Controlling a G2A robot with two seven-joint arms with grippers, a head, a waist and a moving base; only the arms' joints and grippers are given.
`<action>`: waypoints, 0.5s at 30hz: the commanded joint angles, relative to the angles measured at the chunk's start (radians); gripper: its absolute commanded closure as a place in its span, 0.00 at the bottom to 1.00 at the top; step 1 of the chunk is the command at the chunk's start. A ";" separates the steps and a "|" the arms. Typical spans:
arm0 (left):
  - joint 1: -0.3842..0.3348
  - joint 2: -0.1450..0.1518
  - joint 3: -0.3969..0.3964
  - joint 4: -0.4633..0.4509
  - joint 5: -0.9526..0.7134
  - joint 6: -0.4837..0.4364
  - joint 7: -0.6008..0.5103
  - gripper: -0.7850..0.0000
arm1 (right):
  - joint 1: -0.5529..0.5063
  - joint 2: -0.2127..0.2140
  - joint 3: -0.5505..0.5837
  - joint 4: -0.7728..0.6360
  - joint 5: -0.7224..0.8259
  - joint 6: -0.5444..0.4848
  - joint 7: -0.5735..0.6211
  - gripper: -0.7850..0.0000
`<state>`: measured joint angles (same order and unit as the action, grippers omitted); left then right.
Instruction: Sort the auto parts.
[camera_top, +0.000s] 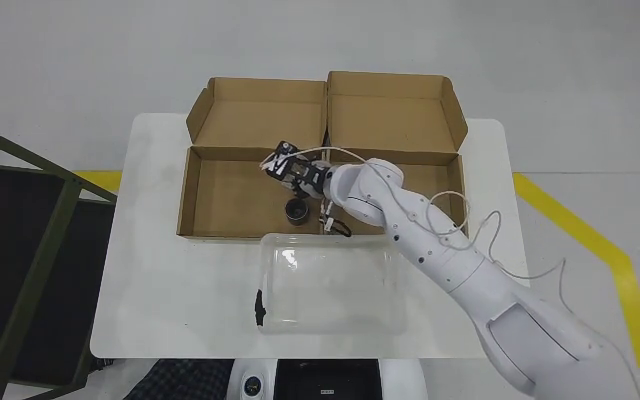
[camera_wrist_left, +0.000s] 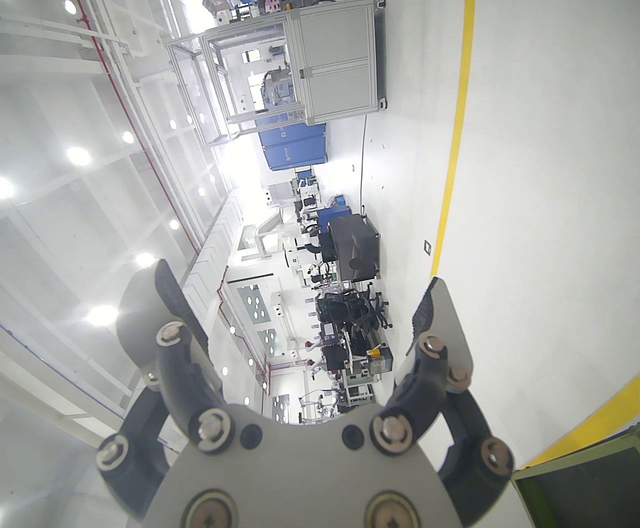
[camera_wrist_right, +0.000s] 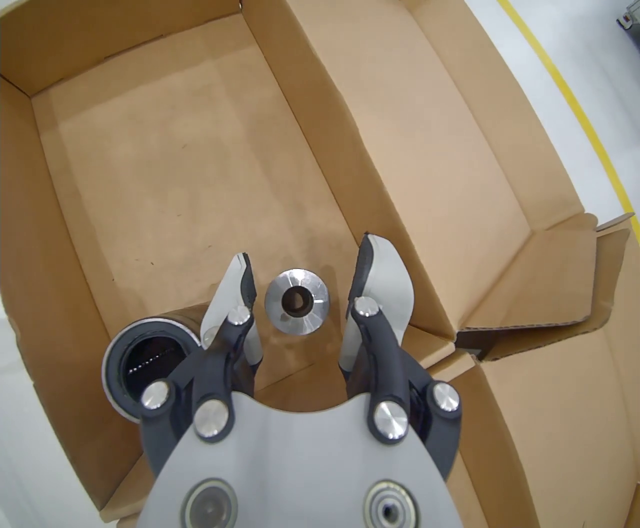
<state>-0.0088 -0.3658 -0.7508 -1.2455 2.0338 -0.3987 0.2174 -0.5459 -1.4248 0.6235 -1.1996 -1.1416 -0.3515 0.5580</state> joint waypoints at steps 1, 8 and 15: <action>0.000 0.000 0.000 0.000 0.000 0.000 0.000 0.00 | -0.010 0.006 0.016 -0.031 -0.006 -0.010 0.002 0.53; 0.000 0.000 0.000 0.000 0.000 0.000 0.000 0.00 | -0.115 0.047 0.109 -0.247 -0.064 -0.033 -0.003 0.40; 0.000 0.000 0.000 0.000 0.000 0.000 0.000 0.00 | -0.320 0.110 0.265 -0.556 -0.144 -0.090 -0.021 0.18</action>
<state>-0.0088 -0.3658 -0.7508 -1.2455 2.0338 -0.3987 0.2174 -0.8308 -1.3230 0.8633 -1.7076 -1.2725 -0.4347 0.5405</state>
